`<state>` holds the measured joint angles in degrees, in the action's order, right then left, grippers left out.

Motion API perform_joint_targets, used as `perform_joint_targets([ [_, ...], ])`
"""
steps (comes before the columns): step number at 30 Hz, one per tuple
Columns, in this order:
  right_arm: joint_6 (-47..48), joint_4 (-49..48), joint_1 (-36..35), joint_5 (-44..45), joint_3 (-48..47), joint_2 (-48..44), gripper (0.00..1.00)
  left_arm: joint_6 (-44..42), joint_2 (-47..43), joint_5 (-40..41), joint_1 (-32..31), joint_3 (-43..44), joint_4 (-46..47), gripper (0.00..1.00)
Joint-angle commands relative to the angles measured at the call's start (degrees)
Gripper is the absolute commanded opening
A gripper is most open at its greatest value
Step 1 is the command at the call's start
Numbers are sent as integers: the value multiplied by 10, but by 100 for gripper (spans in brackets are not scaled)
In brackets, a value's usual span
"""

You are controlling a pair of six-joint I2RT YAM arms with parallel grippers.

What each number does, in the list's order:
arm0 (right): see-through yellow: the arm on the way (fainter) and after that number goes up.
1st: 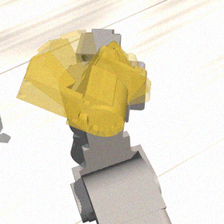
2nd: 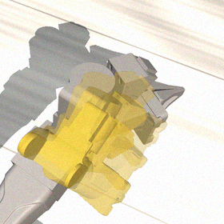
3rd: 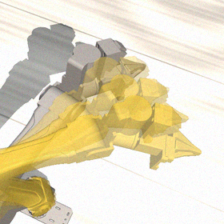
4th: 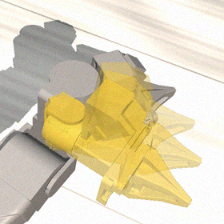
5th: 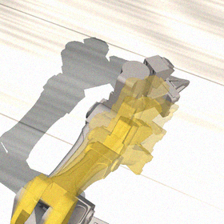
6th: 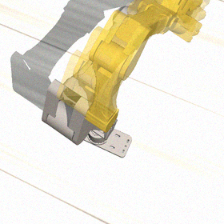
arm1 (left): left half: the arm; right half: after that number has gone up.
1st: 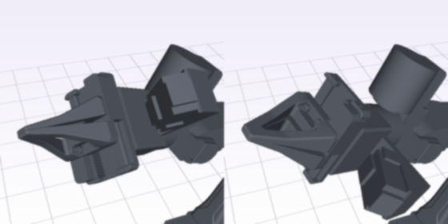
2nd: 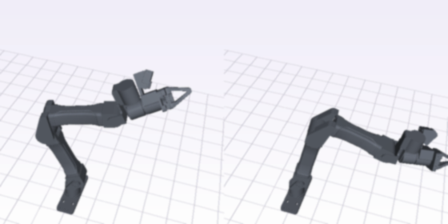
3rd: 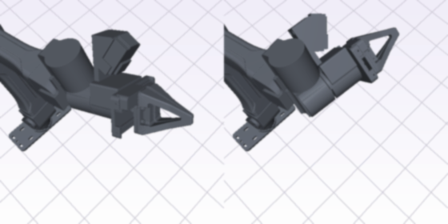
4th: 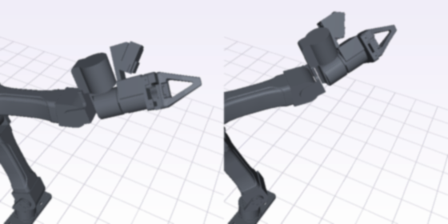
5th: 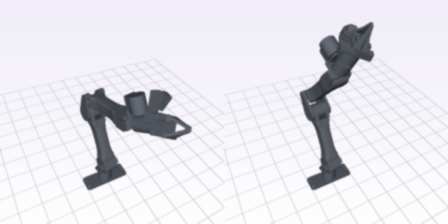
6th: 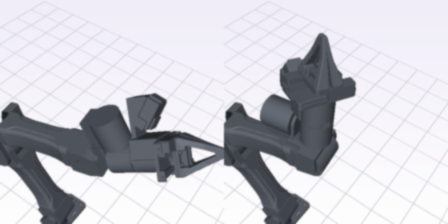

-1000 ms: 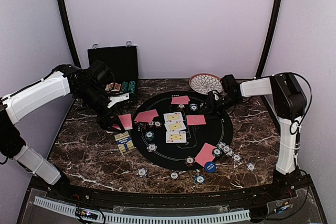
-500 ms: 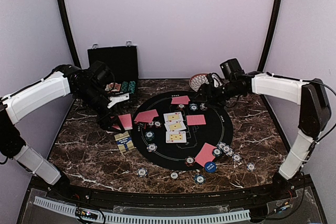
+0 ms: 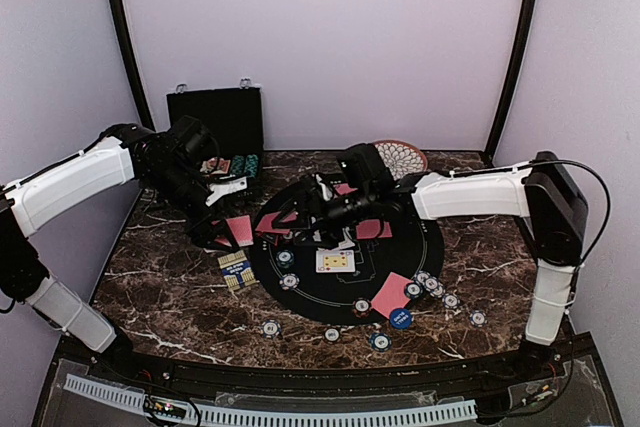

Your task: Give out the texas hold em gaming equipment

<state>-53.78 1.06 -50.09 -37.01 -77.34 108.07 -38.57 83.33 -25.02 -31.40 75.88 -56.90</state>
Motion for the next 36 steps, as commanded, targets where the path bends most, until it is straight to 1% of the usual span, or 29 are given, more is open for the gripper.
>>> perform_joint_targets([
  [1, -92, -145, -21, -40, -18, 32, 86, -2, -25, -10, 2, -6, 4, 0],
  [4, -132, -203, -31, -49, -18, 49, 85, -2, -24, -14, 1, -6, 3, 0],
  [10, -156, -238, -43, -55, -50, 79, 84, -1, -21, -17, 1, -5, 5, 0],
  [26, -181, -233, -58, -94, -128, 149, 74, 1, -22, -27, 2, 6, 2, 0],
  [36, -180, -205, -64, -111, -168, 189, 71, 0, -21, -31, 1, 15, 0, 0],
])
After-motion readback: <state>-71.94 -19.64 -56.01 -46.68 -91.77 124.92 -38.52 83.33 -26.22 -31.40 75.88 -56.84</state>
